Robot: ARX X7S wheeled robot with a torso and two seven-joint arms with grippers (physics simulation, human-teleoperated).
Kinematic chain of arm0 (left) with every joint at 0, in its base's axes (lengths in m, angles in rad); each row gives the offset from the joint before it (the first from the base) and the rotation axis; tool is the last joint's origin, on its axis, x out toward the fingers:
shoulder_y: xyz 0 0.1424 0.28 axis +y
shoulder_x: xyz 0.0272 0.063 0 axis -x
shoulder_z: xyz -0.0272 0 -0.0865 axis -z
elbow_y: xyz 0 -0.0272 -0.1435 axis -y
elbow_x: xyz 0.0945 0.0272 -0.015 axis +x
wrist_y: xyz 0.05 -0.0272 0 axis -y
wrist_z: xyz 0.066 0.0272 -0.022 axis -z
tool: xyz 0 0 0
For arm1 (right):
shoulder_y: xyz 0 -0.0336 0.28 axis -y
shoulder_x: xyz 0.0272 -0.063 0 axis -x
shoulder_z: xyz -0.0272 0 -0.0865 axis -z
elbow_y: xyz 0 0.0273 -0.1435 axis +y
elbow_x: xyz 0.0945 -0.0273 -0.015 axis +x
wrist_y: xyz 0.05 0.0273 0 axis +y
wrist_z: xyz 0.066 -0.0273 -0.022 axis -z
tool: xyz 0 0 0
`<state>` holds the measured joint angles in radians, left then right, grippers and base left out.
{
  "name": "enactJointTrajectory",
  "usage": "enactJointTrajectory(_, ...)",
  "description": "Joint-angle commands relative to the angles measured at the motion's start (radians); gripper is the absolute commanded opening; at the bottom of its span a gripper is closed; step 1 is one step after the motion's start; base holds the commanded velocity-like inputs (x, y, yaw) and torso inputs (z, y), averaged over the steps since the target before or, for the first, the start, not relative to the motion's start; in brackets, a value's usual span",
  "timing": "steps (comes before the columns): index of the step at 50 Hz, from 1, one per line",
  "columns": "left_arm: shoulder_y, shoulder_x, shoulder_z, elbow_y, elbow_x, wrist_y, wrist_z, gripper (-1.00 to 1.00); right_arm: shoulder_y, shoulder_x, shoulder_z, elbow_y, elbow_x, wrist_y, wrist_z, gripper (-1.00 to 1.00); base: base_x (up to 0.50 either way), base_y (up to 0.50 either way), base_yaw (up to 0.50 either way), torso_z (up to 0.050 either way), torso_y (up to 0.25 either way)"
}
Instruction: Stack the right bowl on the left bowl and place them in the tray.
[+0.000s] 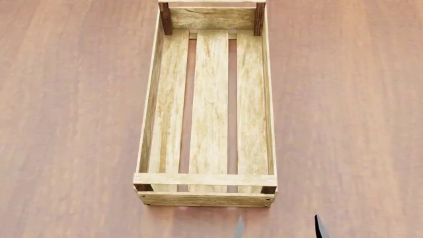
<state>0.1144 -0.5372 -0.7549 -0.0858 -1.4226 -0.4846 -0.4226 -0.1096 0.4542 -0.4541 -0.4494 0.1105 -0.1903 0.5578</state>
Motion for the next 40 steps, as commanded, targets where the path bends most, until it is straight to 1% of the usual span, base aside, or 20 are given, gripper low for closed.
enactJointTrajectory(1, -0.005, 0.013, 0.013, -0.004, 0.049, 0.004, 0.034, 1.0, 0.001, -0.017, 0.021, 0.009, -0.019, -0.006, -0.021, 1.0, 0.0, 0.0, 0.0, 0.0, 0.0)
enactJointTrajectory(12, -0.03, 0.007, 0.066, -0.021, 0.1, 0.008, 0.051, 1.0, 0.001, -0.017, 0.018, 0.019, -0.019, -0.014, -0.02, 1.0, 0.0, 0.0, 0.0, 0.0, 0.0)
enactJointTrajectory(30, -0.023, 0.002, 0.049, -0.03, 0.123, 0.036, 0.054, 1.0, 0.0, -0.014, 0.011, 0.017, -0.022, -0.012, -0.017, 1.0, 0.0, 0.0, 0.0, 0.0, 0.0)
enactJointTrajectory(40, -0.038, 0.005, 0.077, -0.057, 0.164, 0.054, 0.069, 1.0, 0.002, -0.013, 0.009, 0.017, -0.022, -0.011, -0.016, 1.0, 0.0, 0.0, 0.0, 0.0, 0.0)
